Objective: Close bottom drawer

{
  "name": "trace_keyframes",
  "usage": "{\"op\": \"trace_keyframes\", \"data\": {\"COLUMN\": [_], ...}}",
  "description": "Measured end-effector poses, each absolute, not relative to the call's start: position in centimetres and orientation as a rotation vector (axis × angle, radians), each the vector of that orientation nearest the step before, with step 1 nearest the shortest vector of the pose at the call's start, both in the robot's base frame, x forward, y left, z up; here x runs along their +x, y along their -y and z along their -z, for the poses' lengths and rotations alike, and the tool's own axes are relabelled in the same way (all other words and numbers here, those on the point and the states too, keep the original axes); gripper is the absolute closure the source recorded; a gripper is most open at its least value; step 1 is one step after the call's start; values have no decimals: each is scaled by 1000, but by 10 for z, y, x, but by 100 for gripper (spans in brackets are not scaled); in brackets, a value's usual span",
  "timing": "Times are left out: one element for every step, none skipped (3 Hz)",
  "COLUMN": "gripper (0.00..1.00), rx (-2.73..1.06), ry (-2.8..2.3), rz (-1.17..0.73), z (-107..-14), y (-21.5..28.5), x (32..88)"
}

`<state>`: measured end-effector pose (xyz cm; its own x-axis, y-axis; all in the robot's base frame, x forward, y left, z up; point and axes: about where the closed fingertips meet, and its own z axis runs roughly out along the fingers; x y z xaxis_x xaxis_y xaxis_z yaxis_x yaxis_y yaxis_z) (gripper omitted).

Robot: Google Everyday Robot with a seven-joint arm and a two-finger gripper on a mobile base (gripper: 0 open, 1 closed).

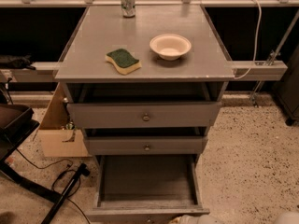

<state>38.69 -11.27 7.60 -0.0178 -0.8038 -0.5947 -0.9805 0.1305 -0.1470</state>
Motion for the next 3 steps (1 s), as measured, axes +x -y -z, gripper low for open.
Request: {"op": "trace_keyframes", "data": {"gripper": [100, 100, 100], "rx": [-1720, -1714, -1702], "ry": [-1833, -1813, -1802], "rz": [-384, -357, -332], "z": [-90, -103, -113], "y": [108, 105, 100], "x": [409, 432, 462]}}
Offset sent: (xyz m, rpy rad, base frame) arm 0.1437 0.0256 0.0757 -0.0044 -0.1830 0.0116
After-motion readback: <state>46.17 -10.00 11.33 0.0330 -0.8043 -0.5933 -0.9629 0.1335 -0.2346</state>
